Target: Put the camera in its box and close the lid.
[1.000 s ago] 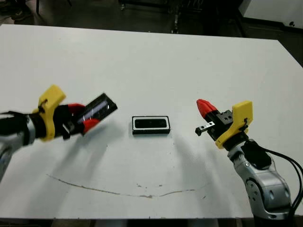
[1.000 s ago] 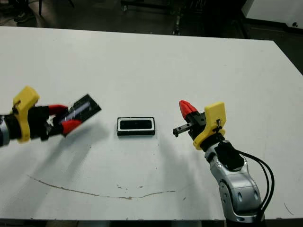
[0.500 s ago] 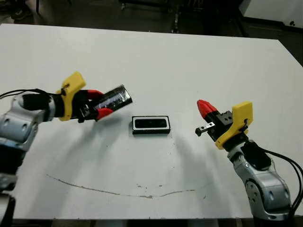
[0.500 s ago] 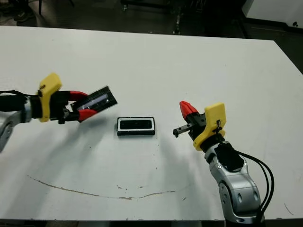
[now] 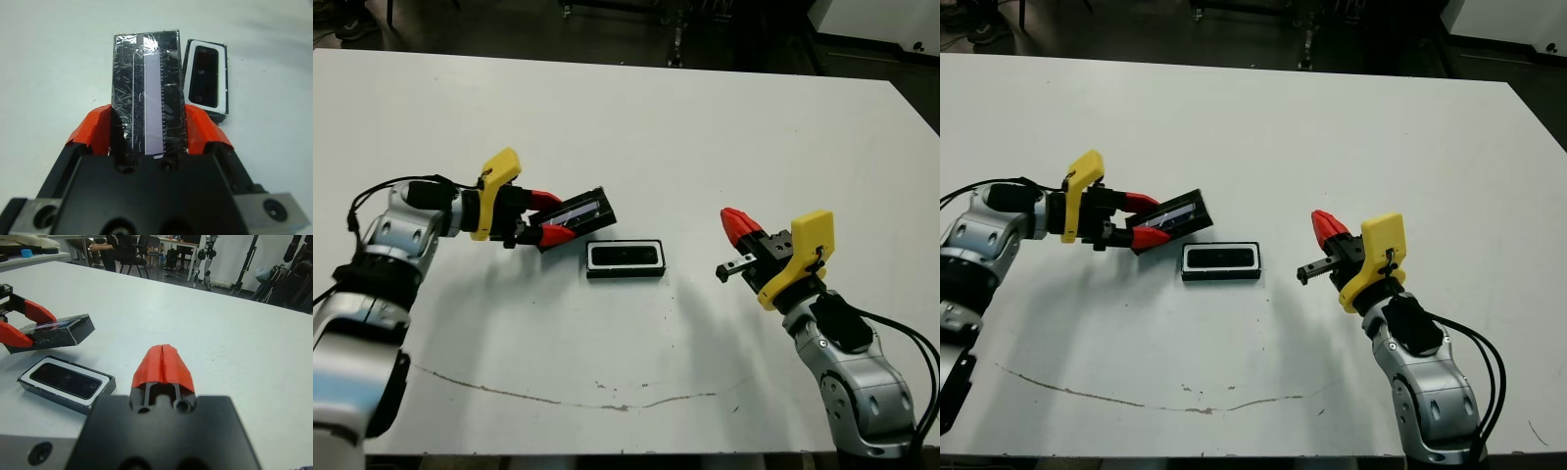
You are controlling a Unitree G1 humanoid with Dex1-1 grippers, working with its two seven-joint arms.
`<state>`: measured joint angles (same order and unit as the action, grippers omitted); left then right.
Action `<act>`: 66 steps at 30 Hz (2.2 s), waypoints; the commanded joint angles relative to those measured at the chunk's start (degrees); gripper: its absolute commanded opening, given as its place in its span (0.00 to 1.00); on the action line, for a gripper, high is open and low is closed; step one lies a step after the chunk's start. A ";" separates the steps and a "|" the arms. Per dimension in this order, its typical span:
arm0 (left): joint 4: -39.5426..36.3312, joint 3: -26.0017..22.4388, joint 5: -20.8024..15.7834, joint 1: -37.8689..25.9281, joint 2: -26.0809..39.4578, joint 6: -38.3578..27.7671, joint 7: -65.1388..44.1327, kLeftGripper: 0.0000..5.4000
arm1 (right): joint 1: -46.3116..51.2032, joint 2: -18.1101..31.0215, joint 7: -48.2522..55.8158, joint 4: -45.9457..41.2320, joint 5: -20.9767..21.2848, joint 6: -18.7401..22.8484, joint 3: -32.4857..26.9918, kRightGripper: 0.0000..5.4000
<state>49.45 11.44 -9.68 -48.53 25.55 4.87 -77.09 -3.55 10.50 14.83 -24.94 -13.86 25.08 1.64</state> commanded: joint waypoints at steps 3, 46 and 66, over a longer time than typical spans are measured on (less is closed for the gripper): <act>7.65 -0.66 1.65 -4.45 -0.71 -1.13 -5.54 0.58 | 0.46 0.46 0.06 0.43 0.19 0.19 -0.18 0.00; 3.52 -1.67 5.42 0.84 -3.30 -0.23 -6.75 0.58 | 0.93 0.54 0.68 1.15 0.24 -1.88 -0.10 0.00; 1.76 1.35 5.72 2.03 -3.11 2.07 -10.48 0.58 | 1.08 0.17 0.13 0.58 -0.28 -0.53 -0.15 0.00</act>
<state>51.27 11.64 -5.19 -48.88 22.17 5.93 -86.91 -3.48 10.46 14.97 -24.33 -13.91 23.84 1.69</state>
